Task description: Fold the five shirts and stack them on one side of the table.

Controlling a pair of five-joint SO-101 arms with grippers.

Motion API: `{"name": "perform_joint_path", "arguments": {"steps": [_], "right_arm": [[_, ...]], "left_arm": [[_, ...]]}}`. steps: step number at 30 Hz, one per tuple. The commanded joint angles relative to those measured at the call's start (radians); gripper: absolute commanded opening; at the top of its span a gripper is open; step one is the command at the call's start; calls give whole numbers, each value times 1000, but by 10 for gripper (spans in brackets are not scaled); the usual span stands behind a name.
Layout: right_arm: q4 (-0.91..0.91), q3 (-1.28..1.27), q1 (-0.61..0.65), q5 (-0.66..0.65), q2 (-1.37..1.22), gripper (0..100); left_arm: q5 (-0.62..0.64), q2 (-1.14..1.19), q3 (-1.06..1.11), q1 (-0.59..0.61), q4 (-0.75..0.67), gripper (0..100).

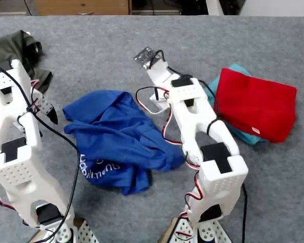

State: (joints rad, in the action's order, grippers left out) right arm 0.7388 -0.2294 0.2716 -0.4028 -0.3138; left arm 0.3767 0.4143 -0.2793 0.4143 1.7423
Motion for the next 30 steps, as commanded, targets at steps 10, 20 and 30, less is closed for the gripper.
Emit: {"name": "perform_joint_path", "arguments": {"steps": [10, 20, 30], "right_arm": [[-57, 1, -21, 5, 4, 173], [-57, 1, -21, 3, 4, 173], [-57, -1, -21, 3, 4, 173]], "left_arm": [[25, -76, 0, -181, 8, 207], [28, 136, -9, -176, -25, 207], [69, 162, -9, -172, -66, 206]]}}
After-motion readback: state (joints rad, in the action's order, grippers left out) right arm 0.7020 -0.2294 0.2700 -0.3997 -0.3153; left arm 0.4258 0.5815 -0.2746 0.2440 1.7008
